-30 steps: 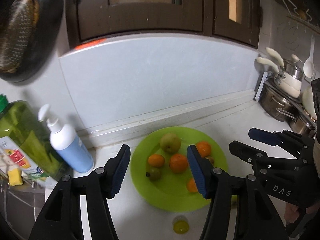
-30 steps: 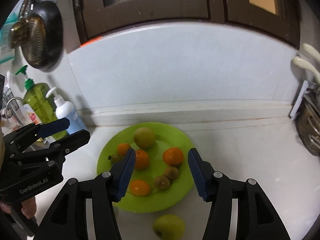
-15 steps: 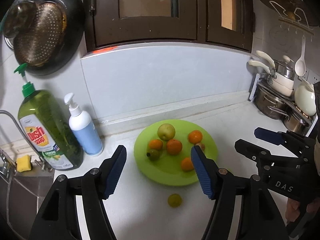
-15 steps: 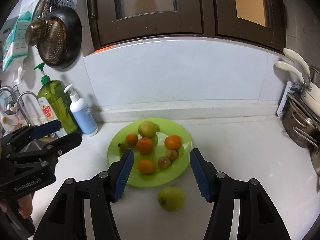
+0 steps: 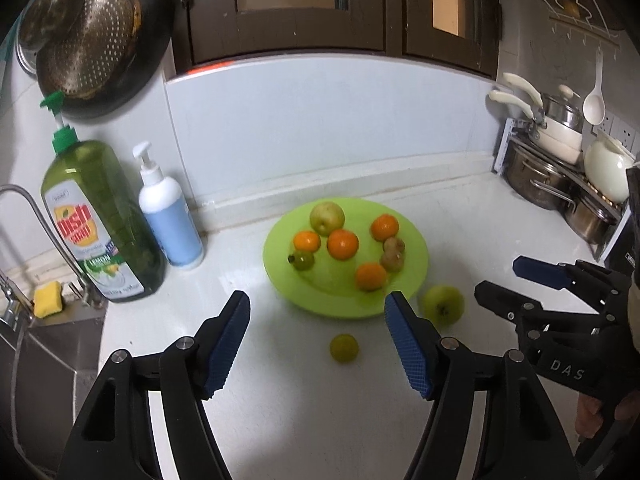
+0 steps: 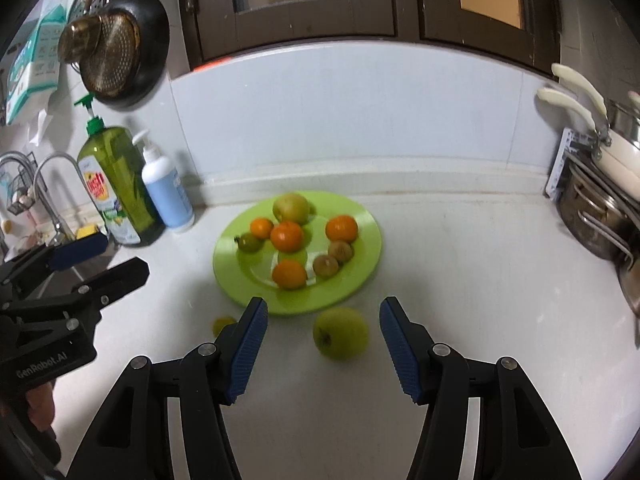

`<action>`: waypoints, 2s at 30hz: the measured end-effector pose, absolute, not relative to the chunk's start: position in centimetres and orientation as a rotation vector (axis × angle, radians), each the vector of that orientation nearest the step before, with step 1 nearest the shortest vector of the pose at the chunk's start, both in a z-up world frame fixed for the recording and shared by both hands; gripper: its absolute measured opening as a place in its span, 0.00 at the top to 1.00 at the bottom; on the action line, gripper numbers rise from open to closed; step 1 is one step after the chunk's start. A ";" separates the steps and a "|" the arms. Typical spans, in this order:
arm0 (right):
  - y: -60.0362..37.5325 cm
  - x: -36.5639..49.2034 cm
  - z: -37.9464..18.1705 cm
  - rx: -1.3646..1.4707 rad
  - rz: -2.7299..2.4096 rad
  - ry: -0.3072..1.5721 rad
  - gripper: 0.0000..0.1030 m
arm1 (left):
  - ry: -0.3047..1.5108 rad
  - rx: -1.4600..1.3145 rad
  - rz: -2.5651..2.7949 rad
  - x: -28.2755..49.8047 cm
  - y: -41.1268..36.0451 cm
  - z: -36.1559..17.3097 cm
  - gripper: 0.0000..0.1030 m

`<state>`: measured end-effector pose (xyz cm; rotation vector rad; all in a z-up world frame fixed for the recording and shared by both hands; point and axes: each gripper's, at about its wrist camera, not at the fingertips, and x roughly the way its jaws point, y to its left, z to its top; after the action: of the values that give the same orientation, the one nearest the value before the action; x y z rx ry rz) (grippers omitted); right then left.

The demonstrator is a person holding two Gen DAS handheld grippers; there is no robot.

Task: Organize fruits
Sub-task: 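Move both tools back toward the lime and green apple on the counter, then grasp the small green lime with the left tool while the right tool grasps the green apple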

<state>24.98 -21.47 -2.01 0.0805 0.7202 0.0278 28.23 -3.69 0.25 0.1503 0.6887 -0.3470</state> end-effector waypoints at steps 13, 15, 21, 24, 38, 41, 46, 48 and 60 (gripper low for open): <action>-21.5 24.9 -5.2 0.061 0.018 0.812 0.42 | 0.776 0.178 -0.366 28.0 -3.9 -4.3 0.33; -21.3 25.1 -5.9 0.050 0.013 0.829 0.43 | 0.794 0.179 -0.368 28.3 -4.0 -5.2 0.33; -21.2 25.7 -7.4 0.042 0.010 0.868 0.42 | 0.843 0.157 -0.389 29.5 -4.3 -7.1 0.33; -21.2 26.2 -7.8 0.039 0.007 0.881 0.42 | 0.852 0.172 -0.397 30.2 -4.7 -7.7 0.33; -21.8 29.2 -10.3 0.053 -0.015 0.926 0.43 | 0.910 0.168 -0.406 33.1 -6.3 -10.1 0.36; -21.9 29.6 -10.7 0.060 -0.017 0.934 0.43 | 0.916 0.167 -0.402 33.4 -6.5 -10.3 0.40; -22.0 30.1 -10.9 0.068 -0.020 0.934 0.43 | 0.930 0.151 -0.405 33.9 -6.8 -10.4 0.47; -22.0 30.3 -11.0 0.070 -0.018 0.934 0.43 | 0.936 0.150 -0.406 34.0 -6.8 -10.4 0.50; -21.9 30.6 -11.3 0.072 -0.022 0.940 0.45 | 0.960 0.143 -0.414 34.2 -6.9 -10.8 0.72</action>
<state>30.61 -21.94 -11.34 0.0720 0.9401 -0.0221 34.23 -6.89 -10.79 0.1427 0.9597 -0.4137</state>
